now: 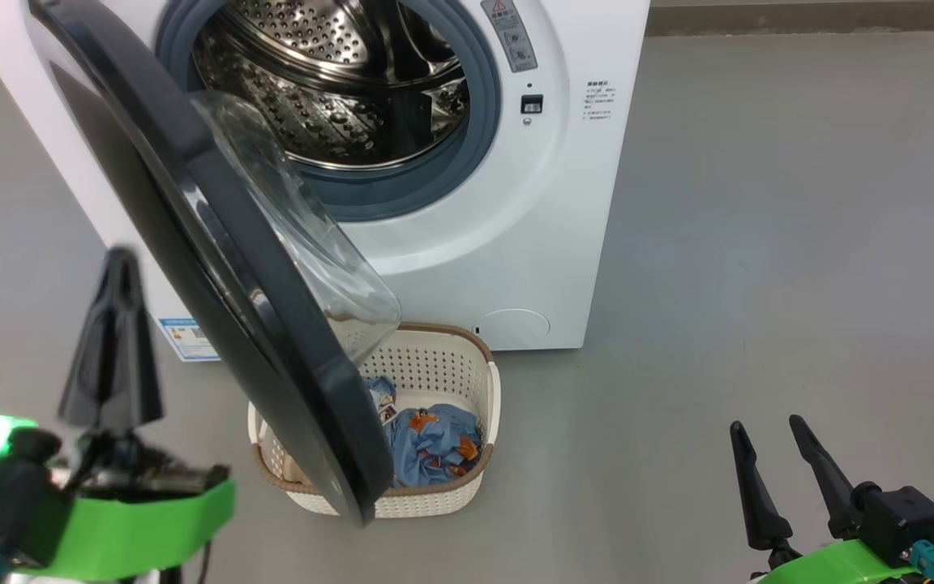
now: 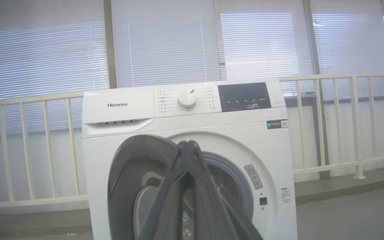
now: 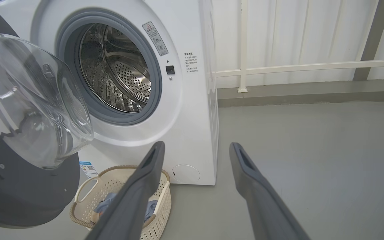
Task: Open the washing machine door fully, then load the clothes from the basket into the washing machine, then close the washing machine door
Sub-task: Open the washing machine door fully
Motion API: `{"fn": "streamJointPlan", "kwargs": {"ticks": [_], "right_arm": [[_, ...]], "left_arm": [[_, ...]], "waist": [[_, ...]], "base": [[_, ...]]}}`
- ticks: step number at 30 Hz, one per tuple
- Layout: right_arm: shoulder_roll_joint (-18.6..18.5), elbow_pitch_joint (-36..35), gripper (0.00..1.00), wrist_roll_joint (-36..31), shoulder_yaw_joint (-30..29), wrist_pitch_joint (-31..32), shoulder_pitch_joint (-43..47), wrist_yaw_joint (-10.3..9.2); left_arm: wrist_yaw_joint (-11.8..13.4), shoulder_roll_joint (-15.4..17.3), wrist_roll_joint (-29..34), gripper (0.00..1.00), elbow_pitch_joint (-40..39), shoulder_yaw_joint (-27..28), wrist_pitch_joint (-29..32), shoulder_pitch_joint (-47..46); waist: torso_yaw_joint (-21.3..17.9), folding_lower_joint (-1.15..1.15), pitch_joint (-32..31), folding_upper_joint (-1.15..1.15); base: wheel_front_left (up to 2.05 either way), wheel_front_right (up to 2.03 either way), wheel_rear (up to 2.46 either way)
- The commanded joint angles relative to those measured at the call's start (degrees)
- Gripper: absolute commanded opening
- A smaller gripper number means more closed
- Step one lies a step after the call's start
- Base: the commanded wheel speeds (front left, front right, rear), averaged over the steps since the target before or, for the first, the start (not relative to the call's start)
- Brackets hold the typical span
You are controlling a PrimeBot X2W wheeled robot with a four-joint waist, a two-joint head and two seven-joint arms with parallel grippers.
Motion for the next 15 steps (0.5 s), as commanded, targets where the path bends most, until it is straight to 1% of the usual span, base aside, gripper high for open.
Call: {"fn": "streamJointPlan", "kwargs": {"ticks": [1,5,8,11,15], "right_arm": [[-0.25,-1.21,1.0,-0.19,1.1,-0.42,-1.26,0.09],[-0.24,-1.18,1.0,0.5,0.67,-0.42,-1.54,0.09],[-0.24,-1.02,1.0,0.71,0.93,-0.42,-1.81,0.09],[-0.24,-0.91,1.0,0.81,1.24,-0.42,-2.06,0.09],[-0.24,-0.73,1.0,0.58,1.64,-0.42,-2.2,0.09]], "left_arm": [[-0.32,1.29,0.53,0.0,-2.36,1.13,0.55,-2.89],[-1.81,1.29,0.37,0.0,-8.22,-5.56,4.41,-6.72],[-2.26,0.47,-0.24,0.0,-10.23,-10.74,6.83,-8.42],[-2.43,-0.34,-0.88,0.0,-10.7,-15.18,8.45,-8.79],[-2.62,-0.94,-1.44,0.0,-9.24,-20.87,9.34,-8.04]], "waist": [[-0.01,0.0,0.04,0.0],[-0.21,0.0,0.26,0.0],[-0.55,0.0,0.42,0.0],[-0.93,0.0,0.6,0.0],[-1.11,0.0,0.8,0.0]], "base": [[0.0,0.0,0.0],[0.0,0.0,0.0],[0.0,0.0,0.0],[0.0,0.0,0.0],[0.0,0.0,0.0]]}}
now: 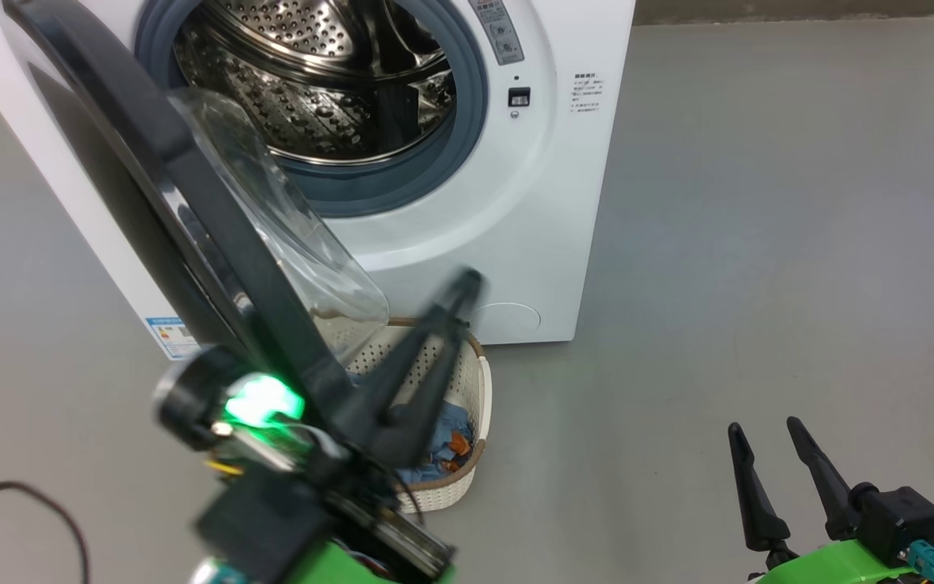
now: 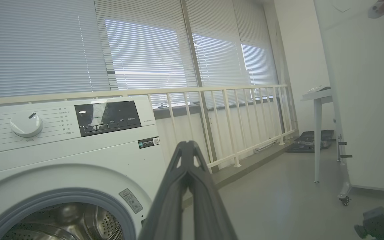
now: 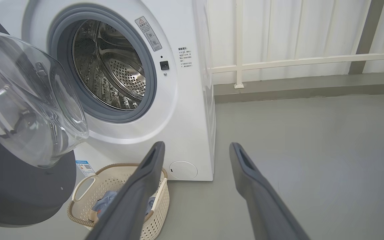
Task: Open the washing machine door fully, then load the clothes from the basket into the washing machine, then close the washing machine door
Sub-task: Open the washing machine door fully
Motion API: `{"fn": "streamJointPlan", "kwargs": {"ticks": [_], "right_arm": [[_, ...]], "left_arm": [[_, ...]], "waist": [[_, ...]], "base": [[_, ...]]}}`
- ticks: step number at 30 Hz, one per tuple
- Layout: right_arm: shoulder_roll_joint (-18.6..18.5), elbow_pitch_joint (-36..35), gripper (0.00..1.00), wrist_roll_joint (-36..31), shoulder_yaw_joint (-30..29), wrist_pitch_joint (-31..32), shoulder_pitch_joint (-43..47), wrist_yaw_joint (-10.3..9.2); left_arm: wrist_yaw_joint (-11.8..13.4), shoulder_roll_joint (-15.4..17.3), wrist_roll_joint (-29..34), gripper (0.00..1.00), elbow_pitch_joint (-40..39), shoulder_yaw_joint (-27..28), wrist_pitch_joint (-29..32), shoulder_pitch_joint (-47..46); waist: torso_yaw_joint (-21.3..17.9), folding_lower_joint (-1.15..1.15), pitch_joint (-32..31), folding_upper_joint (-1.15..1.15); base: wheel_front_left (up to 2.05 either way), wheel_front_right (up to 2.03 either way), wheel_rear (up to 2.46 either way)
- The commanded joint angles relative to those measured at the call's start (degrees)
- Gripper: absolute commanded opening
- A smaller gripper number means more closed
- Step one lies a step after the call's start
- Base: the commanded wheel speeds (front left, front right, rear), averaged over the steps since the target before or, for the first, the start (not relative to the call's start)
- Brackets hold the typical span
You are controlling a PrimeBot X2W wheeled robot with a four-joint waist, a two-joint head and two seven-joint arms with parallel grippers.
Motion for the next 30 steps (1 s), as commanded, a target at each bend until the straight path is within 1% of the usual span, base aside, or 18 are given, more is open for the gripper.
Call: {"fn": "streamJointPlan", "kwargs": {"ticks": [1,7,11,21,27,30], "right_arm": [[-0.28,-1.11,1.0,-0.01,1.55,-0.42,-2.05,0.09],[-0.28,-0.98,1.0,-0.52,1.57,-0.42,-1.97,0.09],[-0.28,-0.99,1.0,-0.9,1.66,-0.42,-1.99,0.09],[-0.28,-0.64,1.0,-1.03,2.33,-0.43,-2.5,0.09],[-0.28,-0.91,1.0,-1.13,2.09,-0.43,-2.55,0.09],[-0.28,-1.0,1.0,-1.04,1.99,-0.43,-2.7,0.09]], "left_arm": [[-0.2,0.05,-0.2,0.0,-0.22,0.15,0.7,-0.99],[-0.09,-0.23,-0.25,0.0,4.51,-4.65,0.75,2.62],[0.13,-0.41,-1.09,0.0,8.39,-6.41,-0.19,4.46],[1.84,-0.66,-2.99,0.0,19.5,-4.83,-3.96,4.16],[2.84,-0.65,-3.66,0.0,22.57,-3.51,-5.31,3.82],[2.89,-0.6,-3.79,0.0,23.51,-3.07,-6.28,2.78]], "waist": [[-0.01,0.0,0.06,0.0],[0.46,0.0,0.24,0.0],[0.92,0.0,0.54,0.0],[1.24,0.0,1.45,0.0],[1.6,0.0,2.19,0.0],[1.88,0.0,2.57,0.0]], "base": [[0.0,0.0,0.0],[0.0,0.0,0.0],[0.0,0.0,0.0],[0.0,0.0,0.0],[0.0,0.0,0.0],[0.0,0.0,0.0]]}}
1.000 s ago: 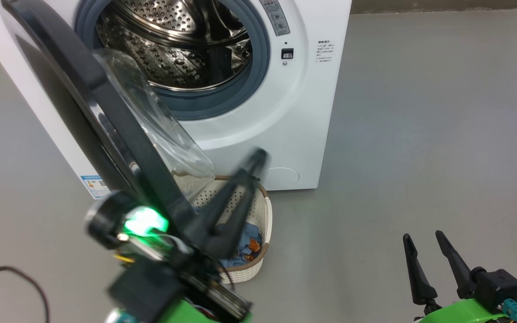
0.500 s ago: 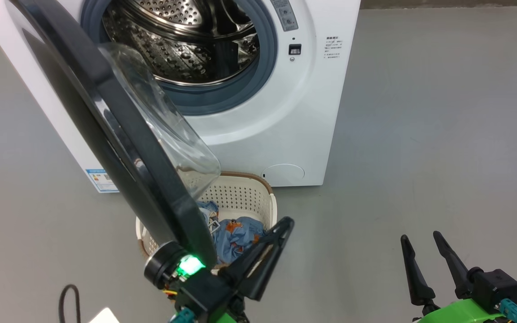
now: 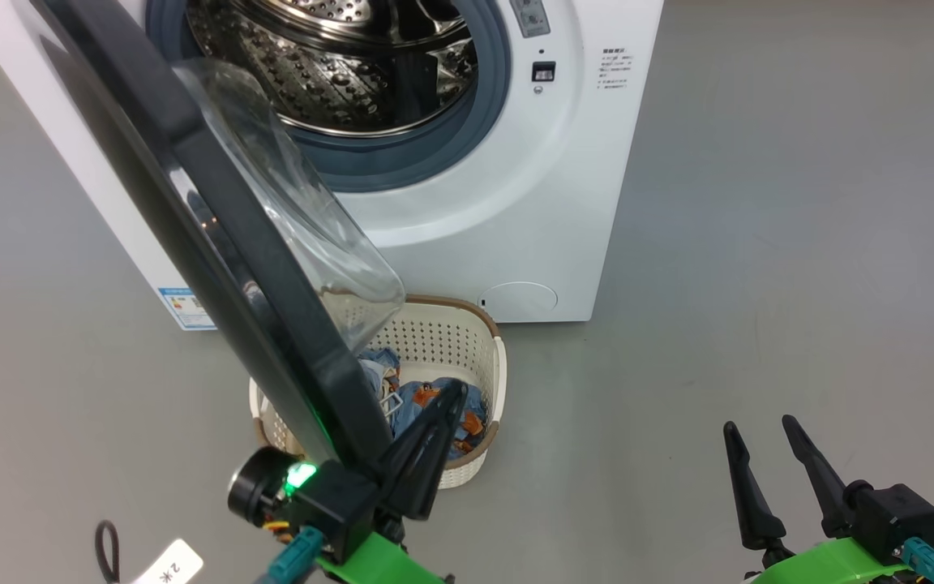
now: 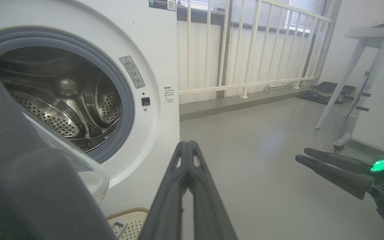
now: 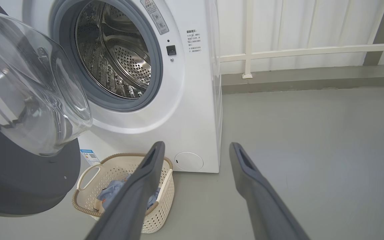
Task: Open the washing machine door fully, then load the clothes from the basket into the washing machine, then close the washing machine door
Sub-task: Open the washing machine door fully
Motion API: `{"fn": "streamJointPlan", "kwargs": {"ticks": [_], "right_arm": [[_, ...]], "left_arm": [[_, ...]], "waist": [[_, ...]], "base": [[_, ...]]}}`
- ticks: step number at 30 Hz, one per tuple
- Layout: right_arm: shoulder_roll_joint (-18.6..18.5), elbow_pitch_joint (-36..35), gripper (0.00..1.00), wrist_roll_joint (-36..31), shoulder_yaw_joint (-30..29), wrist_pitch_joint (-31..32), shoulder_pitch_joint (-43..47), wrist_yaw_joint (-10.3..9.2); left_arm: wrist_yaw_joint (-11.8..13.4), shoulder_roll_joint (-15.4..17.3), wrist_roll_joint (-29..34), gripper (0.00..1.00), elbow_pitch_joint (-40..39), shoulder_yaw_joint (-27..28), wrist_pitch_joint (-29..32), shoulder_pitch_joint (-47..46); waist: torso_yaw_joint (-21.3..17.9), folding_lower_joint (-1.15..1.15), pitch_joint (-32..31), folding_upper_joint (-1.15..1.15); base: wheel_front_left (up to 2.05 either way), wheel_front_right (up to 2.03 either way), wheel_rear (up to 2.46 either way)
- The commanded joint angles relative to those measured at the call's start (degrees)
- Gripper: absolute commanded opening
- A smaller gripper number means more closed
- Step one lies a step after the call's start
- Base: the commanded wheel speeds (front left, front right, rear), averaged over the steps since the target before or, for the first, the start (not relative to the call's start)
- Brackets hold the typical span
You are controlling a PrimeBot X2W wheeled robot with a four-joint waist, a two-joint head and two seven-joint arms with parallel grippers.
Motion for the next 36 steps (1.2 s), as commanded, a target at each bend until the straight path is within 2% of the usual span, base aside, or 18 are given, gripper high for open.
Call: {"fn": "streamJointPlan", "kwargs": {"ticks": [1,7,26,36], "right_arm": [[-0.29,-1.34,1.0,-0.4,1.6,-0.44,-2.35,0.09],[-0.29,-1.28,1.0,-0.09,1.85,-0.44,-2.63,0.09],[-0.29,-0.91,1.0,-0.12,1.46,-0.44,-3.32,0.09],[-0.29,-0.45,1.0,0.18,1.83,-0.44,-3.68,0.09]], "left_arm": [[0.17,-0.28,-0.36,0.0,-1.03,2.07,-0.62,-2.86],[0.59,-0.32,-0.31,0.0,0.26,1.59,-0.12,-3.73],[7.28,-0.75,-3.43,0.0,0.53,1.74,6.5,-2.27],[8.99,-0.72,-4.45,0.0,0.24,1.84,7.85,-1.73]], "waist": [[0.2,0.0,0.14,0.0],[0.41,0.0,0.48,0.0],[4.04,0.0,2.23,0.0],[5.34,0.0,2.4,0.0]], "base": [[0.0,0.0,0.0],[0.0,0.0,0.0],[0.0,0.0,0.0],[0.0,0.0,0.0]]}}
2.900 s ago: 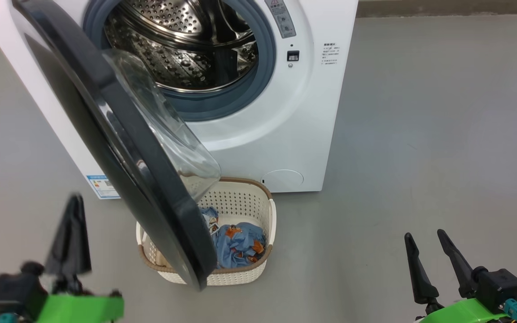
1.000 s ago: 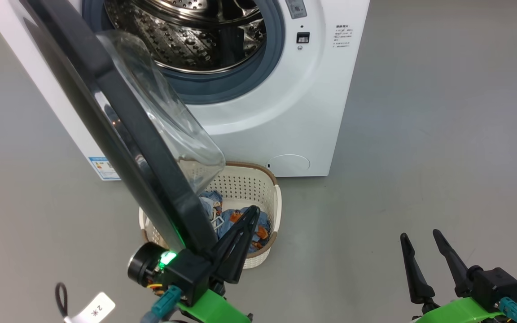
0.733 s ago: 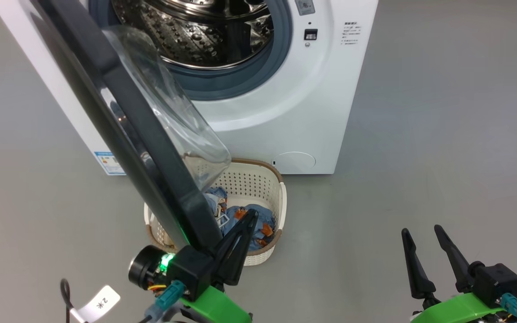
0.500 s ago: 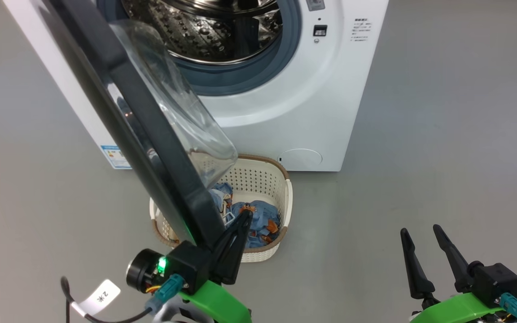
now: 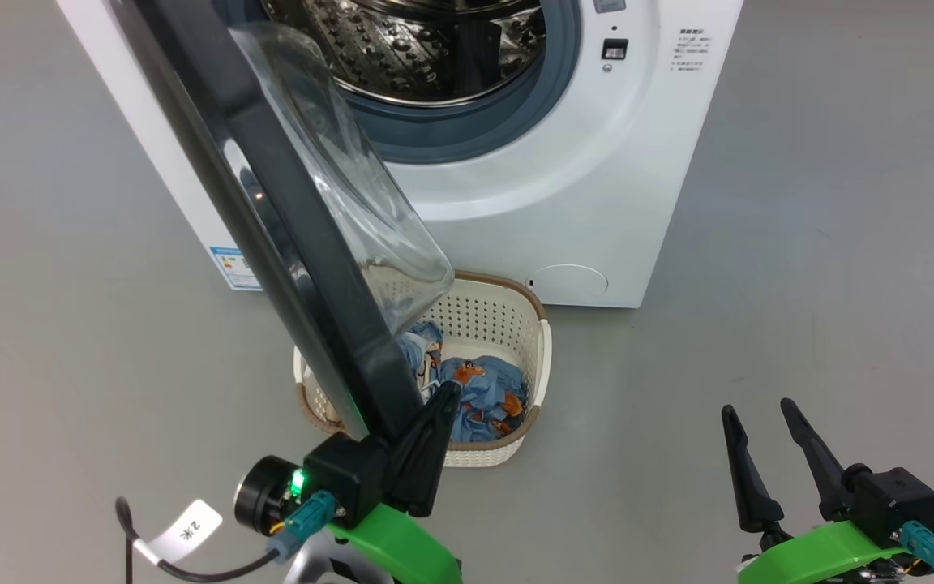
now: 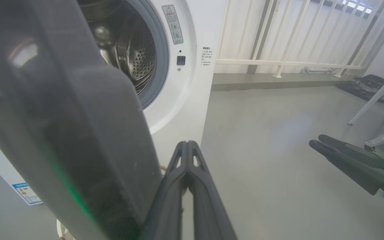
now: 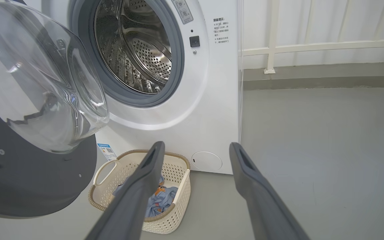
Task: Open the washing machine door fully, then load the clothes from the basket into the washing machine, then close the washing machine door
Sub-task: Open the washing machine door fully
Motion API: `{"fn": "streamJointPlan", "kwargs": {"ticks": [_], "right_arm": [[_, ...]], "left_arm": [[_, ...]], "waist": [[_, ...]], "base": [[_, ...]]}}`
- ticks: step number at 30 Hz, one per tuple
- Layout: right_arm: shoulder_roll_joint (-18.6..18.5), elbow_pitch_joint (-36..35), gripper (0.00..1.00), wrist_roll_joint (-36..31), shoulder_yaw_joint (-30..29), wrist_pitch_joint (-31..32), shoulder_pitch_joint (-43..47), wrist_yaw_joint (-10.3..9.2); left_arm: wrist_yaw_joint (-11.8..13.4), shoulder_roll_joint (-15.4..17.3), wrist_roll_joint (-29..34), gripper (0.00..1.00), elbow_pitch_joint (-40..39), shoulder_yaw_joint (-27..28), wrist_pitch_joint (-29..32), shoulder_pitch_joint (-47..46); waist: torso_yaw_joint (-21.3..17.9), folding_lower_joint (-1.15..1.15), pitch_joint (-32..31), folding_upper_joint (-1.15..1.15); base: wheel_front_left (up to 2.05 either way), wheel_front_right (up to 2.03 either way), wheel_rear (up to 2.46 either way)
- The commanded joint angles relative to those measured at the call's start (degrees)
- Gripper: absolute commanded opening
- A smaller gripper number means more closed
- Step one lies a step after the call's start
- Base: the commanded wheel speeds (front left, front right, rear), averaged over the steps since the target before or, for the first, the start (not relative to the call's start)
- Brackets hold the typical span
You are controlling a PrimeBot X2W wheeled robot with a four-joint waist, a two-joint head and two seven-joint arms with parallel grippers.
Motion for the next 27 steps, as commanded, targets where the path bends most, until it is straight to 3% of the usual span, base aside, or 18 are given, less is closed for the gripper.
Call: {"fn": "streamJointPlan", "kwargs": {"ticks": [1,27], "right_arm": [[-0.27,-1.18,1.0,0.11,1.85,-0.43,-1.55,0.09],[-0.27,-0.16,1.0,0.14,2.8,-0.43,-1.14,0.09]], "left_arm": [[0.68,0.49,-0.44,0.0,-1.39,2.24,0.1,-0.3],[2.94,2.94,-1.0,0.0,-4.1,2.41,1.85,2.64]], "waist": [[0.14,0.0,0.0,0.0],[4.55,0.0,-0.97,0.0]], "base": [[0.0,0.0,0.0],[0.0,0.0,0.0]]}}
